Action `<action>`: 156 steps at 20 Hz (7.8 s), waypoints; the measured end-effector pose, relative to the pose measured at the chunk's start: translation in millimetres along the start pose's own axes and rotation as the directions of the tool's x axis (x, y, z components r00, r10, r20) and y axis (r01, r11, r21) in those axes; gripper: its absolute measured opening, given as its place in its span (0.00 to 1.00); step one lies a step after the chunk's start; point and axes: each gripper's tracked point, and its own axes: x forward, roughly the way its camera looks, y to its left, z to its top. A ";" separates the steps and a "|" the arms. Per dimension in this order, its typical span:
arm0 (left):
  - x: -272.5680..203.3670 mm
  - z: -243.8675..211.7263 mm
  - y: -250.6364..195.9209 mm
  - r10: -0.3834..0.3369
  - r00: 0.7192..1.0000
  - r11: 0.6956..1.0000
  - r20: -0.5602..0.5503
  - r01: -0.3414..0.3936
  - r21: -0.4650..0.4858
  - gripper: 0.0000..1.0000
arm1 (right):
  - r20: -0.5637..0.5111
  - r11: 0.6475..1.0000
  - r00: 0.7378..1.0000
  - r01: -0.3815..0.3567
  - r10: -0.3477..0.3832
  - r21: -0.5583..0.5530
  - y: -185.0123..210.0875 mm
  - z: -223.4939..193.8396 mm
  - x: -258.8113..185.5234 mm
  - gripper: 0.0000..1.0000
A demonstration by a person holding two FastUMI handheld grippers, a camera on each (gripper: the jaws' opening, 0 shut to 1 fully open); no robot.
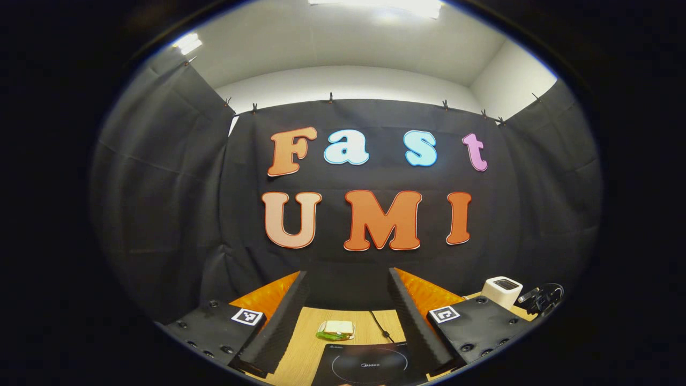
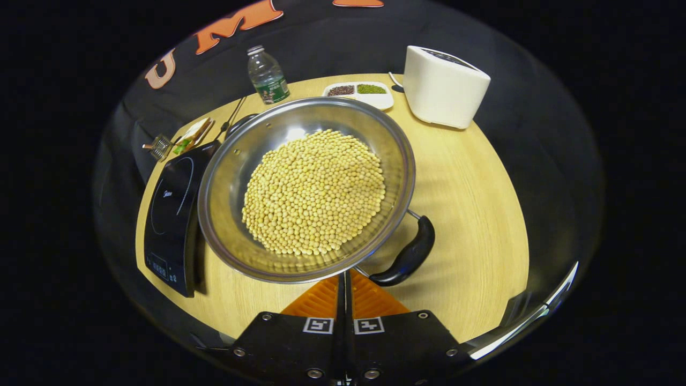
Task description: First push the handle of the pot to place it horizontally, then grasp the pot with both hands and set it on the induction cooktop.
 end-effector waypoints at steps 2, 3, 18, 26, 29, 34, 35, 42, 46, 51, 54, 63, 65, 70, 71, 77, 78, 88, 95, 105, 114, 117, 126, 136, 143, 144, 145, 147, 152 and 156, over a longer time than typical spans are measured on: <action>3.3 -4.3 -1.2 -0.001 1.000 1.000 -0.010 0.001 -0.002 1.00 | 0.004 1.000 1.000 0.014 -0.014 0.013 -7.8 6.3 0.9 0.00; 4.4 -6.8 -2.8 -0.003 1.000 1.000 -0.015 0.003 0.000 0.97 | 0.006 0.999 1.000 0.022 -0.023 0.022 -11.9 9.4 0.8 0.00; 30.2 -40.2 -17.5 -0.026 0.995 1.000 -0.092 0.027 0.010 0.97 | 0.078 0.984 0.989 0.118 -0.129 0.133 -63.2 76.8 25.8 0.00; 42.8 -61.0 -28.6 -0.045 0.989 0.999 -0.143 0.048 0.017 1.00 | 0.104 0.980 0.984 0.125 -0.142 0.155 -68.3 107.9 39.5 0.00; 44.9 -66.2 -31.6 -0.052 0.985 0.998 -0.164 0.055 0.012 1.00 | 0.111 0.977 0.983 0.128 -0.149 0.171 -71.2 121.8 44.7 0.00; 59.6 -94.0 -59.3 -0.100 0.968 0.995 -0.230 0.099 -0.019 1.00 | 0.147 0.976 0.974 0.146 -0.170 0.161 -71.1 134.4 42.5 0.00; 62.1 -100.8 -71.0 -0.123 0.961 0.992 -0.249 0.119 -0.031 1.00 | 0.168 0.977 0.971 0.147 -0.173 0.154 -70.9 139.1 36.4 0.00; 72.4 -194.0 -167.9 -0.311 0.813 0.950 -0.493 0.267 -0.160 0.97 | 0.273 0.988 0.954 0.093 -0.125 0.127 -61.5 160.3 -19.8 0.04; 70.0 -273.9 -217.5 -0.391 0.640 0.920 -0.661 0.298 -0.256 0.97 | 0.274 0.992 0.959 0.044 -0.076 0.122 -51.6 161.1 -20.0 0.16; 69.1 -345.8 -247.1 -0.406 0.475 0.913 -0.781 0.241 -0.329 0.93 | 0.279 0.995 0.957 0.053 -0.076 0.090 -52.6 165.8 -10.6 0.42; 73.1 -384.9 -258.0 -0.394 0.415 0.918 -0.820 0.211 -0.334 0.93 | 0.277 0.995 0.958 0.054 -0.075 0.084 -54.7 169.0 -2.0 0.62; 91.8 -439.5 -270.8 -0.322 0.380 0.946 -0.867 0.166 -0.279 0.93 | 0.249 0.995 0.965 0.072 -0.088 0.072 -62.6 175.3 32.9 0.75; 94.9 -450.2 -276.5 -0.319 0.370 0.947 -0.872 0.155 -0.281 0.93 | 0.241 0.994 0.965 0.088 -0.102 0.067 -63.9 176.6 42.4 0.74; 112.6 -470.6 -283.6 -0.275 0.450 0.961 -0.850 0.158 -0.227 0.90 | 0.238 0.989 0.961 0.122 -0.140 0.087 -72.9 178.1 60.5 0.75; 115.5 -471.3 -284.3 -0.255 0.473 0.966 -0.843 0.163 -0.201 0.90 | 0.243 0.987 0.958 0.134 -0.152 0.086 -77.2 178.8 63.2 0.75; 128.4 -484.5 -277.3 -0.142 0.560 0.974 -0.816 0.224 -0.015 0.87 | 0.249 0.984 0.952 0.177 -0.181 0.038 -74.4 173.5 71.6 0.76; 130.8 -484.5 -277.8 -0.134 0.570 0.976 -0.811 0.219 -0.007 0.85 | 0.250 0.983 0.951 0.182 -0.184 0.031 -73.2 172.2 71.3 0.77; 145.4 -492.2 -288.6 -0.211 0.613 0.951 -0.761 0.308 -0.016 0.82 | 0.235 0.987 0.959 0.150 -0.158 0.052 -78.4 151.5 75.4 0.74; 155.0 -490.7 -290.6 -0.209 0.659 0.947 -0.722 0.320 0.017 0.89 | 0.231 0.984 0.957 0.170 -0.177 0.049 -76.8 148.1 75.4 0.76; 150.6 -470.5 -288.9 -0.209 0.680 0.960 -0.703 0.279 -0.015 0.75 | 0.228 0.982 0.960 0.134 -0.163 0.137 -76.7 143.5 71.8 0.59; 135.7 -411.0 -256.9 -0.199 0.726 0.965 -0.658 0.262 -0.002 0.75 | 0.297 0.985 0.940 0.140 -0.165 0.103 -64.8 147.3 36.6 0.59; 128.7 -390.6 -232.7 -0.181 0.740 0.970 -0.647 0.244 0.008 0.72 | 0.312 0.988 0.939 0.127 -0.148 0.085 -58.3 148.9 37.7 0.59; 104.8 -339.6 -129.6 -0.092 0.783 0.989 -0.616 0.143 0.035 0.74 | 0.348 0.996 0.934 0.085 -0.078 -0.005 -46.3 156.9 57.7 0.55; 84.9 -312.8 -24.4 0.006 0.795 0.997 -0.606 0.042 0.066 0.74 | 0.354 0.994 0.935 0.053 -0.017 -0.094 -43.6 167.9 72.5 0.55; 77.3 -304.1 -16.3 0.053 0.795 0.998 -0.604 -0.014 0.069 0.72 | 0.353 0.990 0.936 0.048 0.003 -0.135 -43.8 177.1 75.7 0.59; 77.1 -304.0 -16.5 0.059 0.795 0.997 -0.604 -0.021 0.069 0.74 | 0.351 0.989 0.936 0.045 0.008 -0.143 -43.8 175.9 77.1 0.59; 76.2 -303.7 -15.9 0.064 0.795 0.997 -0.603 -0.028 0.069 0.75 | 0.347 0.989 0.938 0.042 0.010 -0.144 -44.7 175.1 78.0 0.59; 75.4 -302.7 -15.9 0.070 0.794 0.997 -0.604 -0.033 0.071 0.74 | 0.340 0.989 0.940 0.037 0.014 -0.143 -47.3 177.0 75.8 0.59; 73.1 -301.5 -16.1 0.077 0.782 0.997 -0.618 -0.053 0.058 0.77 | 0.332 0.988 0.943 0.044 0.008 -0.151 -46.9 180.0 72.4 0.59; 71.4 -304.7 -16.3 0.077 0.775 0.997 -0.627 -0.060 0.049 0.75 | 0.326 0.988 0.945 0.049 0.002 -0.146 -46.1 180.7 72.0 0.59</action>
